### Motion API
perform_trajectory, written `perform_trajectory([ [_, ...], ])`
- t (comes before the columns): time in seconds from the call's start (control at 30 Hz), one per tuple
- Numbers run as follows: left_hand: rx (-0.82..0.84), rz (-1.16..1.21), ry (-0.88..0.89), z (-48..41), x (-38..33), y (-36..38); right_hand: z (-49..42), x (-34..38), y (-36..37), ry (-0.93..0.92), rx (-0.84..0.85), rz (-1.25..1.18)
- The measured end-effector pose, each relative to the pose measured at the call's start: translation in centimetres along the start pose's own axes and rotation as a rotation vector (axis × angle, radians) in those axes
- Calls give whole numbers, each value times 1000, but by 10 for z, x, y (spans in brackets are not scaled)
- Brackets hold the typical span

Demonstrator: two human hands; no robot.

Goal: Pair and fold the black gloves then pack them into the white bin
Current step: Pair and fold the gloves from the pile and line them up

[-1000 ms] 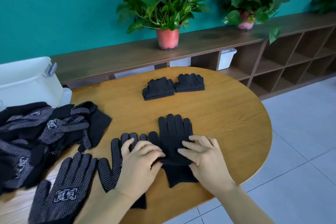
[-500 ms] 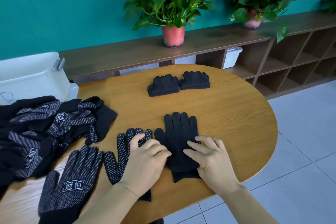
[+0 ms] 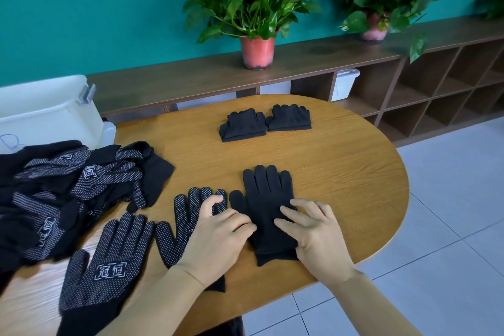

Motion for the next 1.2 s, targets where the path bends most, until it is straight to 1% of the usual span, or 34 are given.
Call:
perform_trajectory([
  [0.07, 35, 18, 21, 0, 1, -1, 2, -1, -1, -4, -8, 8],
  [0.13, 64, 87, 7, 1, 6, -3, 5, -1, -4, 1, -32, 0],
  [0.2, 33, 211, -84, 0, 14, -7, 4, -2, -9, 31, -89, -42],
  [0.27, 5, 282, -207, -5, 17, -8, -4, -1, -14, 90, -137, -76],
  [0.33, 54, 275, -305, -17, 10, -8, -19, 2, -13, 144, -107, -62],
  [0.4, 167, 260, -367, -32, -7, -8, -36, 9, -6, 189, 51, -8],
  [0.47, 305, 238, -397, -41, -22, -2, -46, 17, 2, 217, 274, 30],
  [0.53, 441, 186, -415, -41, -31, 6, -45, 18, 10, 209, 459, 20],
  [0.57, 472, 169, -413, -38, -31, 11, -41, 16, 13, 221, 553, -20],
  [0.6, 488, 146, -399, -36, -29, 13, -38, 13, 14, 233, 617, -40],
  [0.67, 504, 109, -368, -31, -24, 15, -36, 7, 11, 212, 665, -15],
  [0.77, 522, 93, -352, -29, -20, 14, -34, -3, 5, 209, 692, 10],
  [0.87, 535, 68, -380, -30, -20, 11, -30, -13, 2, 244, 709, 38],
  [0.97, 542, 53, -457, -27, -17, 8, -26, -17, -2, 265, 712, 42],
  [1.03, 502, 57, -510, -23, -17, 3, -24, -14, -7, 284, 657, -2],
  [1.1, 493, 74, -482, -15, -24, 1, -20, -5, -12, 247, 609, -41],
  [1.2, 558, 82, -410, -5, -37, 1, -9, 10, -11, 143, 644, -40],
])
Point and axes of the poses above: each hand's wrist, its own z-axis away from the middle knuckle, its own y-axis out of the palm, x = y × z, the point moved 1 cm from there along -z, towards the middle knuckle, and after that the axes turned 11 degrees about x, right-handed, at the moved point
